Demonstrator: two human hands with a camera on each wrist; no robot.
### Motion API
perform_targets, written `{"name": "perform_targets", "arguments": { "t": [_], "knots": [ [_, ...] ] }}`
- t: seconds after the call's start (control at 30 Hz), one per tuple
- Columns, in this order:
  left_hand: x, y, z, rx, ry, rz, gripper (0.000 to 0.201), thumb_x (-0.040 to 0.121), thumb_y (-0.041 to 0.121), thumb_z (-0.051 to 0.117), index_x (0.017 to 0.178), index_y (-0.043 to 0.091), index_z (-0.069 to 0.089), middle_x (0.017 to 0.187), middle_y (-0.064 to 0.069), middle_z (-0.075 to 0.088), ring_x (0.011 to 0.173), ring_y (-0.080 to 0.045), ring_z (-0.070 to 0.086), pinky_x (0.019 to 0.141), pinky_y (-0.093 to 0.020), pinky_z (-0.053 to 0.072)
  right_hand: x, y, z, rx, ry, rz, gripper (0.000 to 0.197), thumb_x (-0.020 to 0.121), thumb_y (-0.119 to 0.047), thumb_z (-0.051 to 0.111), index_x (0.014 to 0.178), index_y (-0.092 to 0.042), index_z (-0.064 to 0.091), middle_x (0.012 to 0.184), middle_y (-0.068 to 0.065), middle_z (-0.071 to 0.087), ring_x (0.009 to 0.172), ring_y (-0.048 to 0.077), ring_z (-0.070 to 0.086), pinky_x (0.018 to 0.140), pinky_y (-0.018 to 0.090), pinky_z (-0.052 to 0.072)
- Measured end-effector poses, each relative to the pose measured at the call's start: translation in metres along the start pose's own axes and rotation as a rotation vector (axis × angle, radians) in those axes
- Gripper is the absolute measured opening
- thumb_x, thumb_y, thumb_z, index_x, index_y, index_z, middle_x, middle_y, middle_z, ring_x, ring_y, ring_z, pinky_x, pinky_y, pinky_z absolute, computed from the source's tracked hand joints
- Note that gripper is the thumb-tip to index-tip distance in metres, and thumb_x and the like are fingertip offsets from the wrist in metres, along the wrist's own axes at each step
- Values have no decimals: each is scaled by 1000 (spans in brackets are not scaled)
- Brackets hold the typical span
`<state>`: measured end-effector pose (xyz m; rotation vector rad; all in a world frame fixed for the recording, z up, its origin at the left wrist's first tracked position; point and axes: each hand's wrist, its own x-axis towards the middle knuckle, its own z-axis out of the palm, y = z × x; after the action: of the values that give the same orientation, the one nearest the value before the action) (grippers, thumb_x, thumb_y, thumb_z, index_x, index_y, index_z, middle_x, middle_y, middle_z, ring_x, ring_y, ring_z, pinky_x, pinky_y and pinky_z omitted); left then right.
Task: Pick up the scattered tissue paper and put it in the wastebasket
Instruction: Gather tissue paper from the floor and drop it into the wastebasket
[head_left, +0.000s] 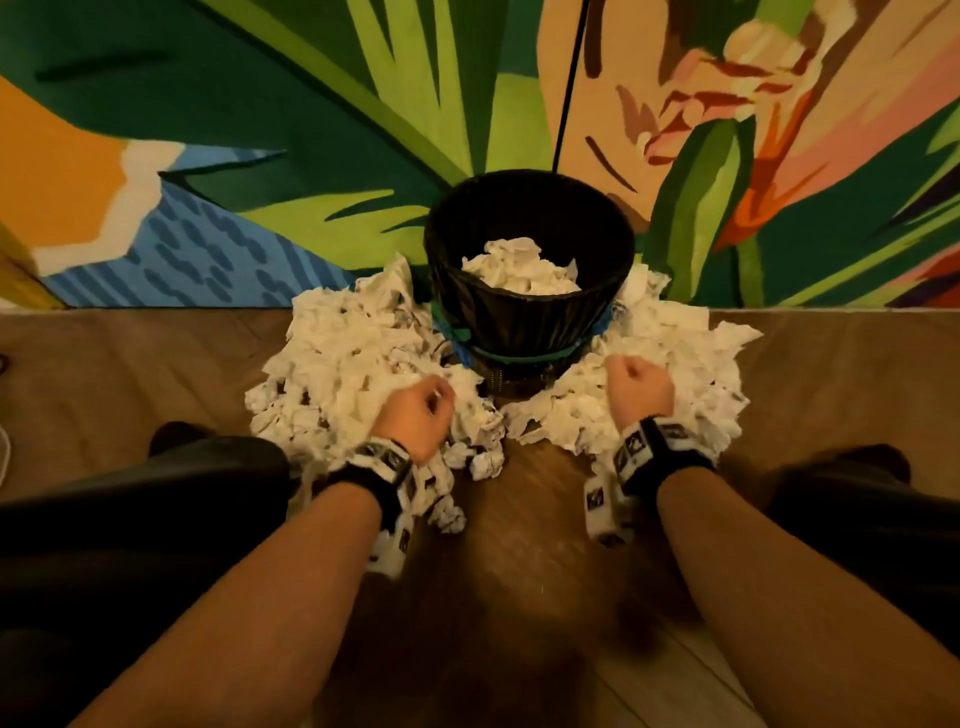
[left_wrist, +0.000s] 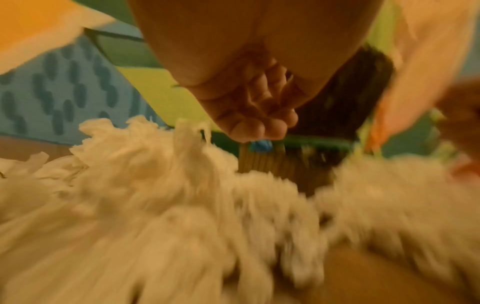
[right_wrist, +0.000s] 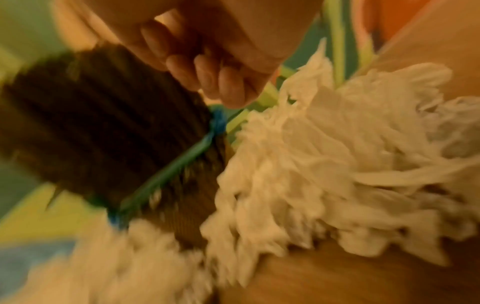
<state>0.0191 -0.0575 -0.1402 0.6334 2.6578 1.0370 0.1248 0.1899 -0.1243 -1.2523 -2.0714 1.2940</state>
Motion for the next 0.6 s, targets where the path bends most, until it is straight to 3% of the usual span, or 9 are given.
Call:
{"name": "perform_targets", "arguments": {
  "t": [0.07, 0.13, 0.2, 0.3, 0.4, 0.47, 0.53, 0.6],
  "knots": [
    [-27, -15, 29, 281, -270, 16, 20, 95, 33, 53, 113, 31, 59, 102, -3, 66, 80, -16, 62, 71, -29, 51, -22, 17, 22, -302, -315, -133, 30, 92, -34, 55, 84, -8, 68, 79, 11, 65, 73, 23, 59, 73, 35, 50],
    [-50, -31, 55, 490, -508, 42, 45, 92, 36, 57, 136, 33, 47, 136, -4, 48, 106, -24, 60, 84, -34, 50, -44, 30, 43, -593, -651, -263, 24, 94, -37, 53, 92, -19, 69, 92, 2, 65, 90, 20, 61, 83, 35, 51],
    [-68, -43, 76, 584, -641, 27, 60, 92, 31, 60, 147, 29, 36, 152, -7, 27, 119, -33, 54, 94, -40, 49, -63, 41, 62, -766, -819, -361, 24, 94, -37, 52, 111, -28, 65, 113, -4, 56, 110, 18, 55, 93, 34, 46],
    [-79, -56, 89, 611, -614, -73, 58, 96, 24, 53, 150, 25, 32, 155, -12, 24, 129, -38, 46, 104, -45, 44, -77, 56, 86, -813, -896, -386, 49, 92, -31, 53, 140, -37, 45, 150, -3, 31, 137, 25, 34, 112, 41, 36],
    [-75, -62, 87, 528, -681, -133, 59, 97, 27, 51, 151, 25, 26, 150, -15, 27, 125, -39, 48, 106, -47, 42, -78, 60, 99, -862, -925, -407, 67, 91, -27, 54, 148, -45, 24, 160, -14, 5, 147, 32, 8, 116, 46, 26],
    [-70, -63, 82, 499, -675, -87, 56, 95, 22, 53, 148, 20, 34, 144, -14, 35, 120, -37, 53, 102, -43, 45, -74, 60, 106, -905, -940, -422, 69, 90, -27, 56, 148, -44, 22, 160, -13, 6, 147, 34, 6, 115, 48, 28],
    [-68, -62, 78, 438, -609, -61, 44, 95, 20, 47, 139, 17, 44, 137, -13, 47, 114, -34, 57, 96, -40, 48, -73, 62, 111, -966, -941, -398, 64, 90, -27, 60, 146, -39, 30, 157, -2, 15, 144, 34, 14, 112, 49, 35],
    [-69, -61, 78, 390, -531, -38, 38, 96, 18, 43, 133, 18, 46, 134, -11, 48, 108, -33, 59, 92, -41, 50, -76, 65, 113, -1014, -926, -353, 51, 90, -23, 61, 136, -29, 40, 152, 8, 20, 139, 36, 22, 108, 50, 39]
  ]
}}
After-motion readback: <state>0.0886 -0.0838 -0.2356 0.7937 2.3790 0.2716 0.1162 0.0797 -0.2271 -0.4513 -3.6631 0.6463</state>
